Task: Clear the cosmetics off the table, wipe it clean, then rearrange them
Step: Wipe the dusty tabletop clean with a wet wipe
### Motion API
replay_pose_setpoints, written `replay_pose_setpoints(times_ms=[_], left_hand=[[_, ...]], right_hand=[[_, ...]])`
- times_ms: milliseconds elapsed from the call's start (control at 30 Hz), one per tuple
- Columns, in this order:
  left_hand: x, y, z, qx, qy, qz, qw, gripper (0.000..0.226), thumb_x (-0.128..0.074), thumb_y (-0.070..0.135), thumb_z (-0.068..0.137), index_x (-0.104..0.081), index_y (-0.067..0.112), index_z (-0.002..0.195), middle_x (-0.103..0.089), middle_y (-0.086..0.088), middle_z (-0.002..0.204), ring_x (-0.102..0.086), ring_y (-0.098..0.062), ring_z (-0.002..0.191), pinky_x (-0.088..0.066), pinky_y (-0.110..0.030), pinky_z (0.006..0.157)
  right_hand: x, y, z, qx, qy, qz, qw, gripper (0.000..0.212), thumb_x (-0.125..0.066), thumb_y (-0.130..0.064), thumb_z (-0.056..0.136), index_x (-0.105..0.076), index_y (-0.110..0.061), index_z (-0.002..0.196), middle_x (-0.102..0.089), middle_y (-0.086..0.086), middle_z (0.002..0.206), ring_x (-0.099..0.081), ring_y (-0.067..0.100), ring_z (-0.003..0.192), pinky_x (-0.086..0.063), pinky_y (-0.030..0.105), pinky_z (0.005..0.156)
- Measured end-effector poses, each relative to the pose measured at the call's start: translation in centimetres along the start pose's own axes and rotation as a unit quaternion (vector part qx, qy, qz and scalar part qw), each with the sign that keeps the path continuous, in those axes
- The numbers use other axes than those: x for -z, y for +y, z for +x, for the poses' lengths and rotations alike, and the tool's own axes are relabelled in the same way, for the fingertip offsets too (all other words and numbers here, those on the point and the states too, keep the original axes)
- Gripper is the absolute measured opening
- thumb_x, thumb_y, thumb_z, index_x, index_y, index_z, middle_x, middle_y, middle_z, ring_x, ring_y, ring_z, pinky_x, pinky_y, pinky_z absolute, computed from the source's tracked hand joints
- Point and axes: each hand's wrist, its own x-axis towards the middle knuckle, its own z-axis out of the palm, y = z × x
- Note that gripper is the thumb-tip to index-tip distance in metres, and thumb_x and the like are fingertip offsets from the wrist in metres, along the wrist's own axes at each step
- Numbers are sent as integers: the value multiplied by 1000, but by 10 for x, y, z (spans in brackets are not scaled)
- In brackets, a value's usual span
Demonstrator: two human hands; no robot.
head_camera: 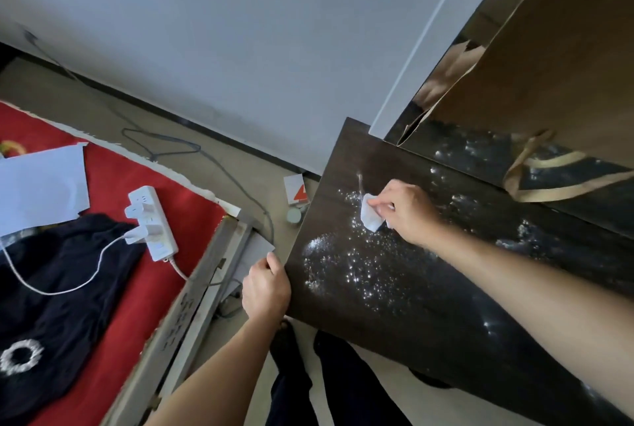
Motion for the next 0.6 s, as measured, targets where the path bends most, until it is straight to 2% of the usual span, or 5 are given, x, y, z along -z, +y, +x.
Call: replay_pose_setpoints(times_ms=[100, 267, 400, 500, 600], left_hand=[[2, 1, -2, 4, 1, -1, 1000, 42, -28, 36, 95, -60, 12, 83, -55, -10, 86, -50, -30, 85, -41, -38, 78], [3, 1, -3, 2, 3, -5, 1000, 41, -28, 35, 95, -58, 13, 80, -56, -8, 83, -50, -28, 81, -39, -36, 73], [-4, -4, 3, 6, 14, -19, 1000, 38, -29, 35, 92, -51, 15, 69, -60, -10, 82, -54, -31, 82, -42, -39, 73], [-6, -4, 6, 5, 21, -26, 999, 37, -29, 36, 91, -45, 17, 63, -60, -10, 79, -55, -31, 80, -45, -40, 74], [-2, -2, 2, 6, 11, -23, 1000, 40, -28, 36, 92, -51, 14, 67, -59, -9, 79, -55, -30, 79, -46, -40, 75]], right_hand=[[26, -5, -4, -65, -106, -67, 990, 25, -61, -6, 80, -74, -20, 95, -70, 1, 98, -62, 17, 77, -45, 23, 63], [33, -51, 74, -12, 88, -45, 995, 20, -50, -5, 90, -62, -14, 104, -60, 10, 107, -58, 26, 92, -52, 35, 76], [1, -55, 121, 24, 90, -107, 990, 31, -59, 4, 82, -62, -12, 108, -54, 13, 116, -52, 31, 104, -44, 39, 91], [-17, -49, 105, 24, 134, -19, 990, 19, -53, 1, 87, -66, -10, 95, -54, 8, 107, -51, 22, 99, -41, 29, 82], [-25, -30, 35, 56, 87, 36, 994, 18, -53, 1, 87, -67, -9, 83, -54, 0, 94, -50, 14, 86, -38, 24, 75]])
